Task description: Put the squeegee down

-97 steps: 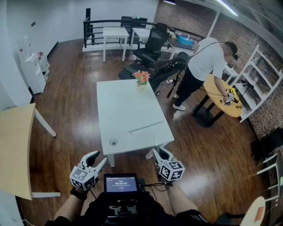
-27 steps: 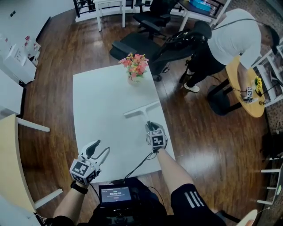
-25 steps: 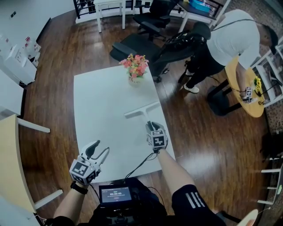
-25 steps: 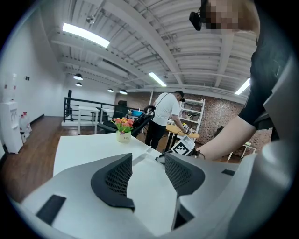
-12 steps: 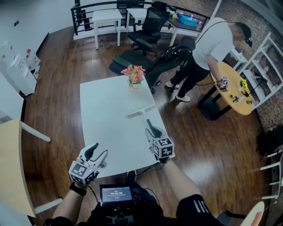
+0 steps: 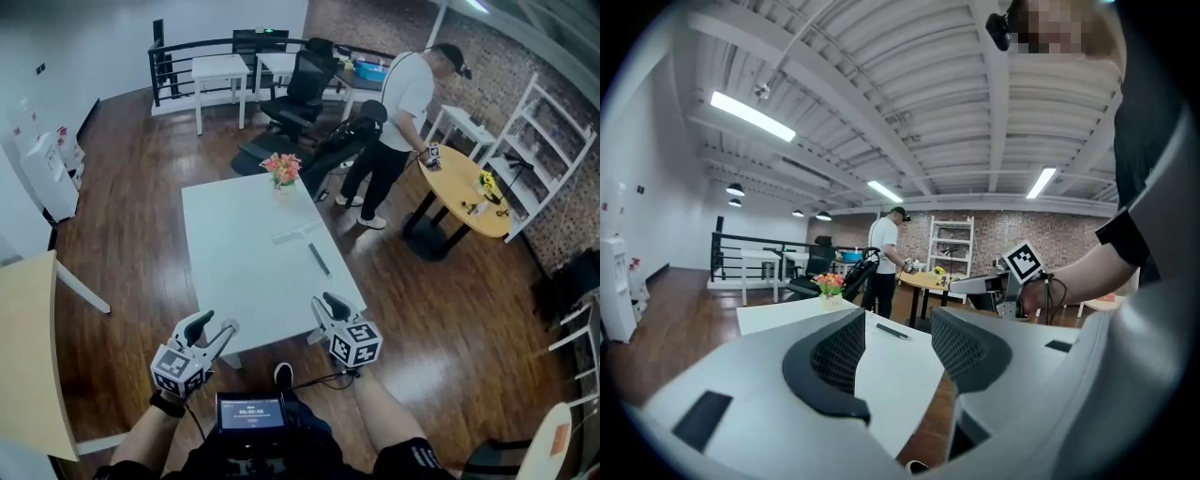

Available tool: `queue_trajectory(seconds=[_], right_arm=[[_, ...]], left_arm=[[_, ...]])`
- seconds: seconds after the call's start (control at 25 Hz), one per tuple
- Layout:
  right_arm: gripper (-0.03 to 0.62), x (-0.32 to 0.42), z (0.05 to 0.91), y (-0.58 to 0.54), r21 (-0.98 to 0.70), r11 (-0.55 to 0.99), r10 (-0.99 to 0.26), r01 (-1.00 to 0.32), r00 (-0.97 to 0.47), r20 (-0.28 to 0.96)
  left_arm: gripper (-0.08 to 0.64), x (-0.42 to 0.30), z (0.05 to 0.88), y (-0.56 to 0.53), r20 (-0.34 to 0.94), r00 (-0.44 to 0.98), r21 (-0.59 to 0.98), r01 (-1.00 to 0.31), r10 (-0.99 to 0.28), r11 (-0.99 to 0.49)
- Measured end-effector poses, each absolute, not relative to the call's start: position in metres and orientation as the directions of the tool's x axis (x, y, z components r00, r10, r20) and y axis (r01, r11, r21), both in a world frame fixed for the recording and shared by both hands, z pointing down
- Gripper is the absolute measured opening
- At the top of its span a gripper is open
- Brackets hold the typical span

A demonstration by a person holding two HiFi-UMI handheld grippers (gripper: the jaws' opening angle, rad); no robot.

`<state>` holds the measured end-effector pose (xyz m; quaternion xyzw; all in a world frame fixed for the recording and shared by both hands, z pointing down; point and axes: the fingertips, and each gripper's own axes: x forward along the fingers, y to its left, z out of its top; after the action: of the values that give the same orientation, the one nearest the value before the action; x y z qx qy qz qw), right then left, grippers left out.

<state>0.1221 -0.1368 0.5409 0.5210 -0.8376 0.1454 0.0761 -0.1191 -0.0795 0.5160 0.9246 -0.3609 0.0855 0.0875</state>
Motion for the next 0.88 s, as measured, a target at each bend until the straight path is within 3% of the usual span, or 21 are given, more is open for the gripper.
queue_trajectory(seconds=[0.32,0.88], right_arm=[[0.132,0.104,0.526,-0.043,-0.183,0.405,-0.856,-0.896,-0.441,0.268],[0.11,0.101,0.515,0.009,-0.202,0.466,-0.822,-0.861,-0.506,0.26]], left_arm=[[0.218,-0.118,0.513,-0.023,0.199,0.753,0.127,-0.654,-0.627,-0.745],[0.218,-0.071,0.507,0.014,0.188,0.771,0.136,-0.633,-0.608,-0.762]])
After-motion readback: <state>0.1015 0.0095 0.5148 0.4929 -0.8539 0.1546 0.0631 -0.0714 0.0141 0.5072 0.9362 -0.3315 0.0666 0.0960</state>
